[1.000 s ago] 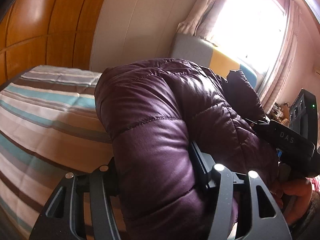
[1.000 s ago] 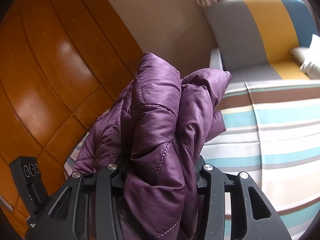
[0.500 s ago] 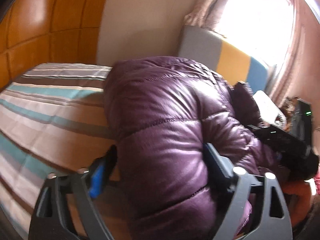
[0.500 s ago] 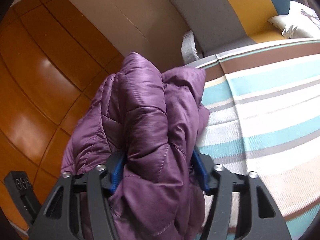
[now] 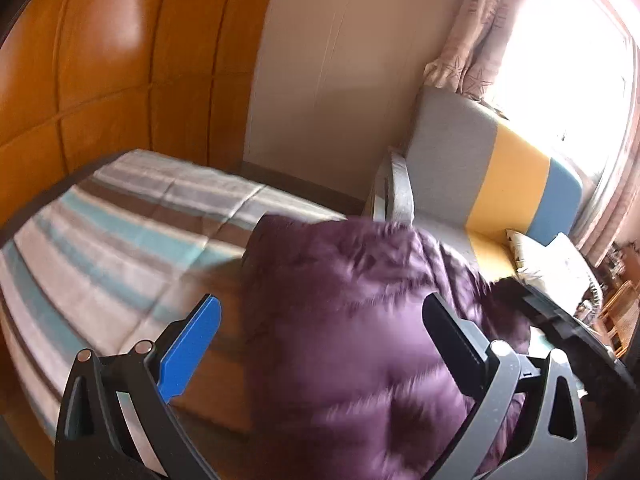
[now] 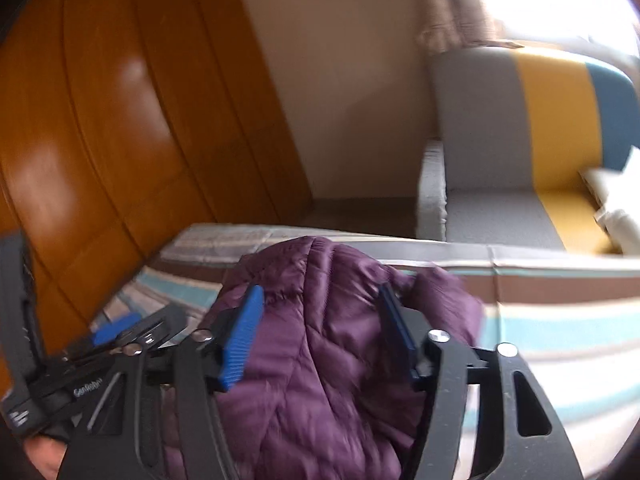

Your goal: Fold large clothes

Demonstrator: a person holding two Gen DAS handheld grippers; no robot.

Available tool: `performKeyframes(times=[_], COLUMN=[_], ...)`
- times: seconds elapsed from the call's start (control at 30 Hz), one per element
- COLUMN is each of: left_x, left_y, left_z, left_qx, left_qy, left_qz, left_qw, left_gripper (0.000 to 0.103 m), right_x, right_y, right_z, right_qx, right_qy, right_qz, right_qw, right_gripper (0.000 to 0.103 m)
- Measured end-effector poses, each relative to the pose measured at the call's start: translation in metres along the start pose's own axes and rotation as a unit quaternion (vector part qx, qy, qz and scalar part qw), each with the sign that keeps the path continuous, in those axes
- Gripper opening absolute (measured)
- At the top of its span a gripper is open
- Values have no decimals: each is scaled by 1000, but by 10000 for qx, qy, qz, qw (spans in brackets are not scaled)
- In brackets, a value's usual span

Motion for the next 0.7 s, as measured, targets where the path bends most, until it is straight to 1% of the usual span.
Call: performKeyframes(times=[0.03,0.07,0.1,0.13,0.17,0.23,0.27,0.3,0.37,0.43,0.5,0.57,0.7], left_x=[1,2,2,3,3,1,1,2,6,8,12,15,13], left_y=[-6,-9,-11,-11,-7,3,4,6,8,11,12,14,15], left_z=[10,18,32,41,57,83,90,93,104,114,119,123,126], left_qx=[4,-34,-191,-344,-619,-1002,-1045,-1042,-1057,-1145,-1154,-1136,-1065], left_qy=[-202,-310,-406,-435,-419,-279,-195,-188,-361,-437,-537,-599,-629], left_qz=[27,58,124,153,146,-3,-77,-90,81,125,135,166,151], left_qw=[9998,9995,9989,9983,9971,9946,9943,9943,9937,9924,9918,9916,9922], left_gripper=[100,100,100,100,100,101,101,101,101,101,101,101,101], right_x=[4,13,19,30,38,51,53,57,60,63,70,77,75], right_y=[-4,-8,-7,-6,-4,6,9,11,16,18,20,23,28], right_z=[8,23,31,45,55,69,72,78,87,94,105,110,112], right_qx=[-66,-178,-273,-412,-511,-644,-664,-686,-786,-907,-1041,-1039,-1002], right_qy=[109,157,158,248,354,476,498,527,639,748,636,563,631], right_qz=[26,175,298,425,484,533,548,560,514,513,699,833,794], right_qw=[9999,9996,9991,9979,9969,9954,9950,9947,9935,9917,9901,9895,9898], right_gripper=[47,47,47,47,47,46,46,46,46,46,46,45,45])
Point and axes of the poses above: each gripper's, at about its wrist camera, not at the fingertips, and z roughly the way its jaws point, x to its right, y to its underside, the point moved 8 cm from there along z, roughly the way its jaws point, and after that the axes turned 11 degrees about -x, right-handed, at the moved point
